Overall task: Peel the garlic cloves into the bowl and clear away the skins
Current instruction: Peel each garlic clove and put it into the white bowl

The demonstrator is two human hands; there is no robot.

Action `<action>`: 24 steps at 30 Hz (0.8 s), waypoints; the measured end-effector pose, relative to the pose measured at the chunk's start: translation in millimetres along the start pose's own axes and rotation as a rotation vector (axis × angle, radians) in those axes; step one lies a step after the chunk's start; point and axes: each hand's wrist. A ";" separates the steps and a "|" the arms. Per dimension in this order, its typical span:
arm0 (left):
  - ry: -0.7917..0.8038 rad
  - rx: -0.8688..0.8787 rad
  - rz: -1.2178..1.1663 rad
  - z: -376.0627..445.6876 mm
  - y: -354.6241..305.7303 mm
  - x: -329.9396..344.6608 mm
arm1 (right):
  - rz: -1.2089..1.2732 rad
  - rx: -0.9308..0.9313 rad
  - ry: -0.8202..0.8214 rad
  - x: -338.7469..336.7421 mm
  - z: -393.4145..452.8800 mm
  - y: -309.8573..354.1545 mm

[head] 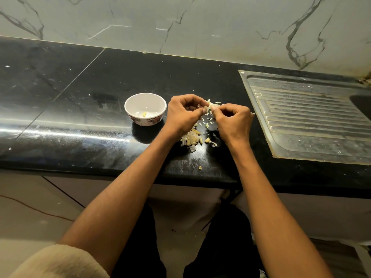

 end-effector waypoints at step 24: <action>-0.005 0.015 0.112 -0.9 2.1 1.8 | 0.233 0.120 0.138 -0.4 -0.6 1.9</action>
Point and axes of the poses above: each hand's wrist, its own z-axis towards the middle knuckle, its own x-axis out of the palm, y = z × x, and after that the axes turned 15 degrees about x, right-handed
